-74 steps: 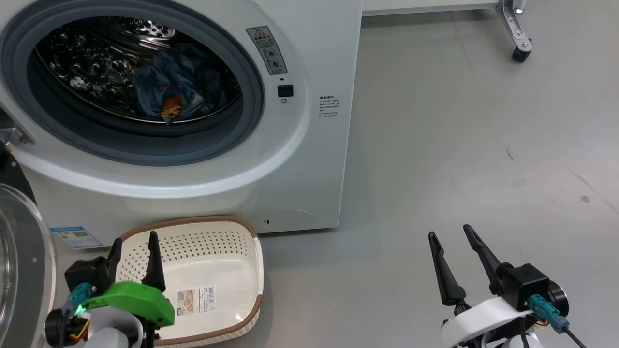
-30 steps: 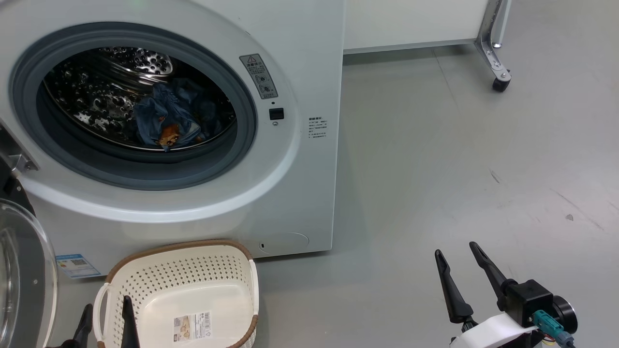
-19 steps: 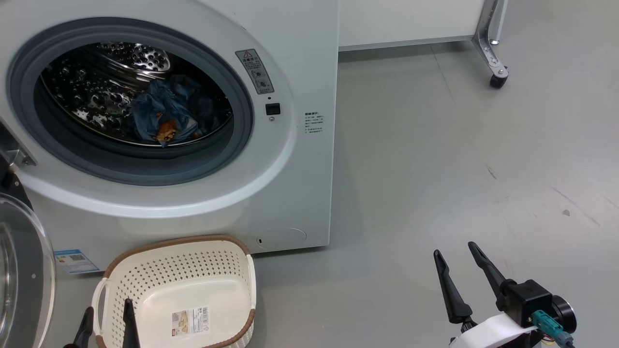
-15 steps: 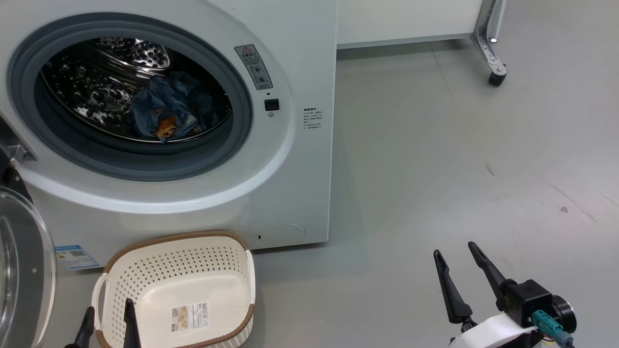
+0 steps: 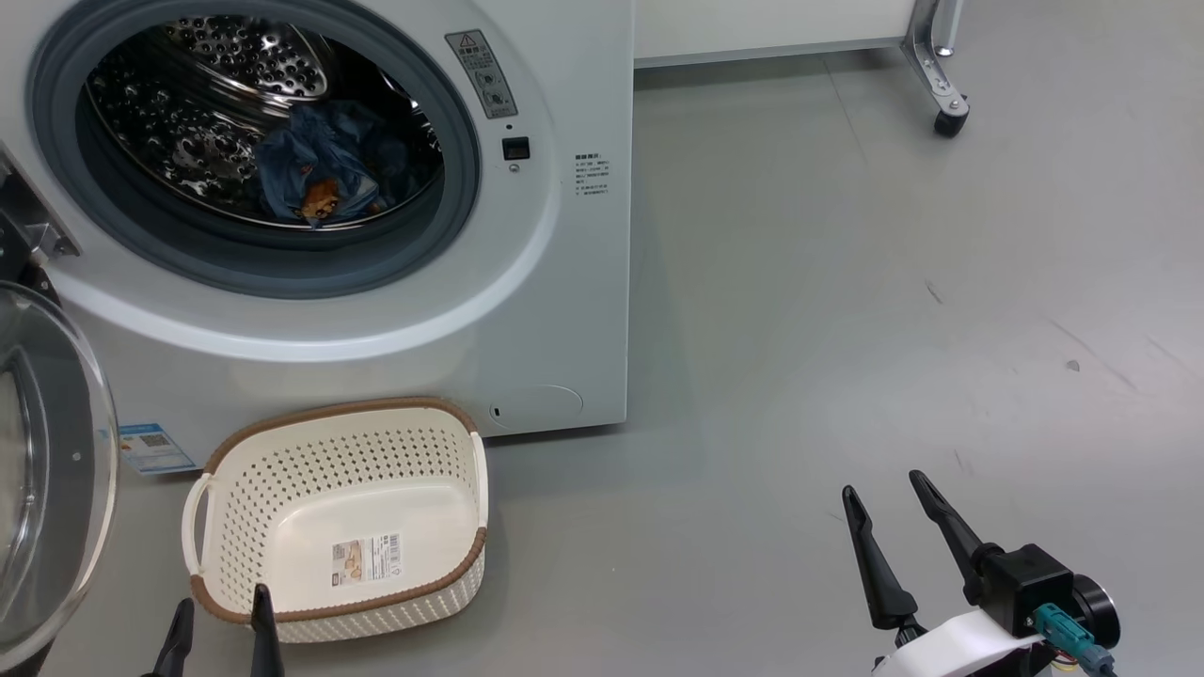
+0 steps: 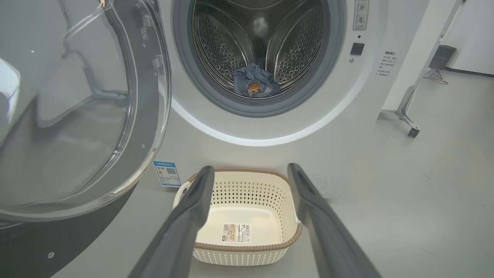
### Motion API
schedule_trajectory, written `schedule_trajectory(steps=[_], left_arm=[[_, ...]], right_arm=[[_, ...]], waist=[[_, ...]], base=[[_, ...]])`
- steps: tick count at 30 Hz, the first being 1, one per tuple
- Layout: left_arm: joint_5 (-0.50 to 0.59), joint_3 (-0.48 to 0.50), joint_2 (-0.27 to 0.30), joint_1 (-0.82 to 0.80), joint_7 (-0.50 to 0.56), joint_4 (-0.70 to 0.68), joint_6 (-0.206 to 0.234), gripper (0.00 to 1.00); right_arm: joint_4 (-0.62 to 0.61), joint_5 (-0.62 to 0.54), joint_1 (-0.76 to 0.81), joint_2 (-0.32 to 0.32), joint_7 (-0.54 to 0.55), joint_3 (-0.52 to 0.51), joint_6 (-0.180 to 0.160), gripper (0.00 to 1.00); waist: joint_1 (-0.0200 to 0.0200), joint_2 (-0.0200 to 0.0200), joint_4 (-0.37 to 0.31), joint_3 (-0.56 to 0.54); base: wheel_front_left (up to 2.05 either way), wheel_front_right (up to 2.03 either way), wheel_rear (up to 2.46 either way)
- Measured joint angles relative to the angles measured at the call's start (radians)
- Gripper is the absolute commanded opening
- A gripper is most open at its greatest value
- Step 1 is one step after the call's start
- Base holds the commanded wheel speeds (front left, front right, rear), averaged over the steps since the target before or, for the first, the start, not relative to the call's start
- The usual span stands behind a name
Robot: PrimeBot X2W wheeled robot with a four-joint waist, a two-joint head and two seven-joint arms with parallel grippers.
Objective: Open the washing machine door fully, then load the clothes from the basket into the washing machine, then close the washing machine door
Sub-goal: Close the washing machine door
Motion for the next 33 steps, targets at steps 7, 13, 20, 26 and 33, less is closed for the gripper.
schedule_trajectory(steps=[7, 13, 20, 26, 33], left_arm=[[0.0, -0.002, 0.0, 0.003, 0.0, -0.003, 0.009, 1.0], [0.0, -0.01, 0.0, 0.007, 0.0, -0.012, 0.011, 1.0], [0.0, -0.021, 0.0, 0.007, 0.0, -0.023, 0.016, 1.0], [0.005, -0.028, 0.0, 0.007, 0.0, -0.031, 0.025, 1.0], [0.024, -0.011, 0.0, 0.007, 0.0, -0.029, 0.025, 1.0]], right_arm=[[0.0, -0.002, 0.001, 0.0, 0.0, 0.001, 0.0, 1.0], [0.0, -0.003, 0.002, 0.0, 0.0, 0.001, 0.0, 1.0], [-0.002, -0.006, 0.002, 0.0, 0.0, 0.001, 0.0, 1.0], [-0.002, -0.006, 0.002, 0.001, 0.0, 0.001, 0.0, 1.0], [-0.002, -0.006, 0.002, 0.002, 0.0, 0.001, 0.0, 1.0]], waist=[[0.0, 0.0, 0.004, 0.005], [0.0, 0.0, 0.008, 0.01], [0.0, 0.0, 0.013, 0.016], [0.0, 0.0, 0.021, 0.019], [0.0, 0.0, 0.035, 0.02]], base=[[-1.2, 1.25, -0.05], [-0.96, 0.96, 0.0], [-0.68, 0.68, 0.0], [-0.41, 0.41, 0.0], [-0.14, 0.14, 0.0]])
